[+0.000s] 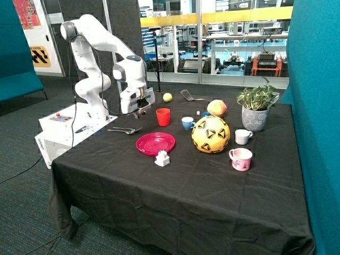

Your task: Set the table

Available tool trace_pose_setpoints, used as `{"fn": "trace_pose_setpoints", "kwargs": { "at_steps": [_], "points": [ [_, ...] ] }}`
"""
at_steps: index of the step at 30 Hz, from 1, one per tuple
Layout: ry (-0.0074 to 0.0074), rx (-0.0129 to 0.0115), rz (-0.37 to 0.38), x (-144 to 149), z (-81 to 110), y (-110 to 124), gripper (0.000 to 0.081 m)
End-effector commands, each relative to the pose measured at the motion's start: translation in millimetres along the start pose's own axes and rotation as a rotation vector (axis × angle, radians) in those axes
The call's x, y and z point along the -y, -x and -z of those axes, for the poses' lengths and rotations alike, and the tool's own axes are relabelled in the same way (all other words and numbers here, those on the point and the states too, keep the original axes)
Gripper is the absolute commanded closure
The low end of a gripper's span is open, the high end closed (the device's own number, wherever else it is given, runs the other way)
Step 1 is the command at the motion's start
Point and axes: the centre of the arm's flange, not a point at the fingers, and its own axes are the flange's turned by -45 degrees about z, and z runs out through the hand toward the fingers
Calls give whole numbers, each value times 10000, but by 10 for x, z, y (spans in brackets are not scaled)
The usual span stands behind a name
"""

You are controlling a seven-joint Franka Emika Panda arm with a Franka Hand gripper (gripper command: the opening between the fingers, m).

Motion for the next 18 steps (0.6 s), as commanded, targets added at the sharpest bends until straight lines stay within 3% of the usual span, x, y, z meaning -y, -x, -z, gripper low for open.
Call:
{"fn": "trace_pose_setpoints", "kwargs": {
  "at_steps": [1, 10, 18],
  "points": [
    [7, 7, -197, -29, 27, -112, 342],
    [7, 8, 780, 196, 43, -281, 357],
    [7, 8, 1039, 299, -37, -378, 422]
  ]
}}
